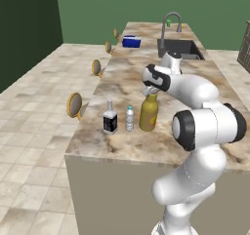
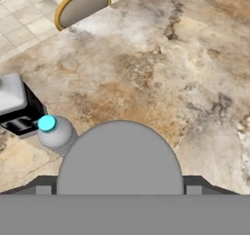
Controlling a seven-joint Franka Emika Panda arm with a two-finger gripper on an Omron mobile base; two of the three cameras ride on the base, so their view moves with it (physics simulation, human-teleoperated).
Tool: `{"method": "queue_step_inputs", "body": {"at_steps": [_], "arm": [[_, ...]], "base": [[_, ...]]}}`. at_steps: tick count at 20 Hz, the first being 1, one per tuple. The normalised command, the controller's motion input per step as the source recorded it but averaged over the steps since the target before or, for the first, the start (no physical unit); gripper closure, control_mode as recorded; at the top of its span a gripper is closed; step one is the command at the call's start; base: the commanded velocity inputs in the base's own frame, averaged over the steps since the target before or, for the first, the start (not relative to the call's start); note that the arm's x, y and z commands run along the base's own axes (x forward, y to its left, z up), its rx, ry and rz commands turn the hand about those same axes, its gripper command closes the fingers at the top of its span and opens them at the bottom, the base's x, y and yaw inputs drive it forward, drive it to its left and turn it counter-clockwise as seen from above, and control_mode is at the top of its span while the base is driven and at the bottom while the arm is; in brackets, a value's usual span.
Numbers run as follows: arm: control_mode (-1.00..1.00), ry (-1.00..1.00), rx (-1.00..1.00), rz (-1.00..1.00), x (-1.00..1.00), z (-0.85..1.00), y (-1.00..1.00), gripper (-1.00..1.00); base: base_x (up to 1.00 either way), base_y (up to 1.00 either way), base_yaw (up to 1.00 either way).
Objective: Place the drinks on the dining counter in a tight cluster.
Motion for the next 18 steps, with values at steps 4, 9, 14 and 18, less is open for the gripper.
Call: {"method": "queue_step_inputs", "body": {"at_steps": [4,9,14,18], "arm": [[-1.00,0.00,0.00,0.00,0.00,-0.14,0.00,1.00],[-1.00,0.00,0.00,0.00,0.00,-0.22,0.00,1.00],[-1.00,0.00,0.00,0.00,0.00,0.00,0.00,1.00],[-1.00,0.00,0.00,0.00,0.00,0.00,0.00,-1.00]], "base": [[0.00,0.00,0.00],[0.00,0.00,0.00],[0.00,0.00,0.00],[0.00,0.00,0.00]]}}
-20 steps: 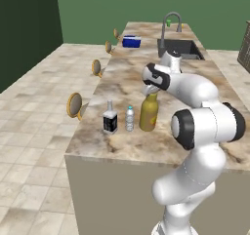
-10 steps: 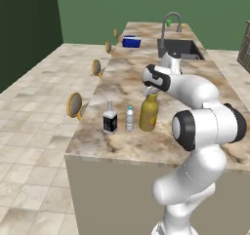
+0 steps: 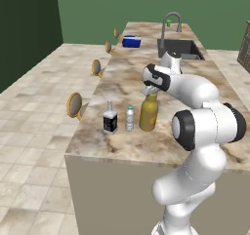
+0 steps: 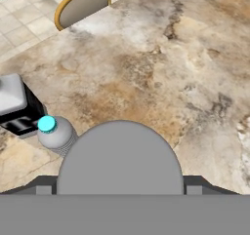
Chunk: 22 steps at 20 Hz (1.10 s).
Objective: Place the drinks on the dining counter in a tight cluster.
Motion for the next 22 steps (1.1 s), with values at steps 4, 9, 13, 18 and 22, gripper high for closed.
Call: {"method": "queue_step_inputs", "body": {"at_steps": [4,9,13,18,22], "arm": [[-1.00,0.00,0.00,0.00,0.00,0.00,0.00,-1.00],[-1.00,0.00,0.00,0.00,0.00,0.00,0.00,-1.00],[-1.00,0.00,0.00,0.00,0.00,0.00,0.00,-1.00],[-1.00,0.00,0.00,0.00,-0.01,0.00,0.00,-1.00],[-1.00,0.02,0.00,-0.01,-0.27,0.03,-0.01,-1.00]], "base": [[0.00,0.00,0.00],[0.00,0.00,0.00],[0.00,0.00,0.00],[0.00,0.00,0.00],[0.00,0.00,0.00]]}}
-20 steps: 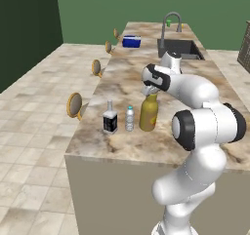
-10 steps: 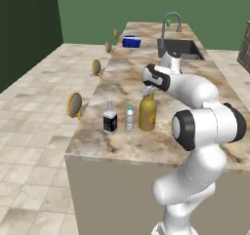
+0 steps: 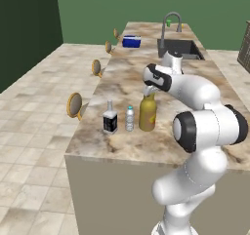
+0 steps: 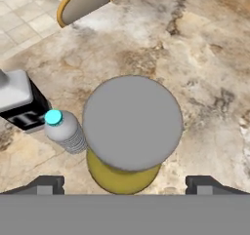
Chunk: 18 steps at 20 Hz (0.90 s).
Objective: Place the drinks on the dining counter in a tight cluster.
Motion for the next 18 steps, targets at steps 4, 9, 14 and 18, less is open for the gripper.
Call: {"method": "queue_step_inputs", "body": {"at_steps": [4,9,14,18], "arm": [[-1.00,0.00,0.01,-0.10,-0.87,0.12,-0.10,-1.00],[-1.00,0.00,0.01,-0.22,-0.96,0.20,-0.07,-1.00],[-1.00,0.02,0.00,-0.39,-0.72,0.20,0.00,-1.00],[-1.00,0.01,0.04,-0.47,-0.78,0.17,-0.02,-1.00]], "base": [[0.00,0.00,0.00],[0.00,0.00,0.00],[0.00,0.00,0.00],[0.00,0.00,0.00]]}}
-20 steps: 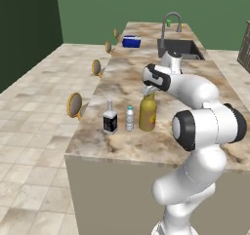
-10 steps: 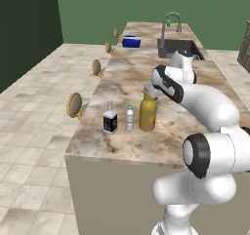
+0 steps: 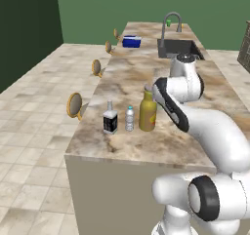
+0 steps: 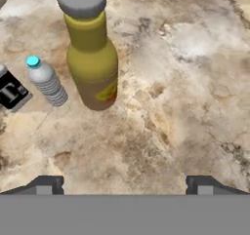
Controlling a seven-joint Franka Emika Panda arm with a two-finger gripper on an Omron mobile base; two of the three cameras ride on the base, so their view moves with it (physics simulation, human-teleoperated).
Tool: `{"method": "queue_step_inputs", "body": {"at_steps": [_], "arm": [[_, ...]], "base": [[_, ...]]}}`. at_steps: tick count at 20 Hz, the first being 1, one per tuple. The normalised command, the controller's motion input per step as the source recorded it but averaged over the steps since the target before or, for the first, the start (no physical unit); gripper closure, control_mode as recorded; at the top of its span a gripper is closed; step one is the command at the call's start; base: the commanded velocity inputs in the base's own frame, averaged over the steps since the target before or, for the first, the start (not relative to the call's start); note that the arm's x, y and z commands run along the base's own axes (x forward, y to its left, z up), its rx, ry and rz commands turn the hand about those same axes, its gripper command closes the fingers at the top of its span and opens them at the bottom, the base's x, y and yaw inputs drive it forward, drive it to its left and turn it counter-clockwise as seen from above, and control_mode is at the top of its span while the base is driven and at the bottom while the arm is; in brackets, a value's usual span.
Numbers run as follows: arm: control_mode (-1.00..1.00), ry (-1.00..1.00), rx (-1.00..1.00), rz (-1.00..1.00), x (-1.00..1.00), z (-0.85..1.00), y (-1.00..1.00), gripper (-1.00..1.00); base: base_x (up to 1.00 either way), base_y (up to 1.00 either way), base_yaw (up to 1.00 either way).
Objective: Place the drinks on the dining counter in a tight cluster.
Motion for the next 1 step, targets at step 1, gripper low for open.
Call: {"method": "queue_step_inputs", "body": {"at_steps": [1], "arm": [[-1.00,-0.01,0.14,-0.46,-0.87,0.21,-0.04,-1.00]], "base": [[0.00,0.00,0.00]]}}
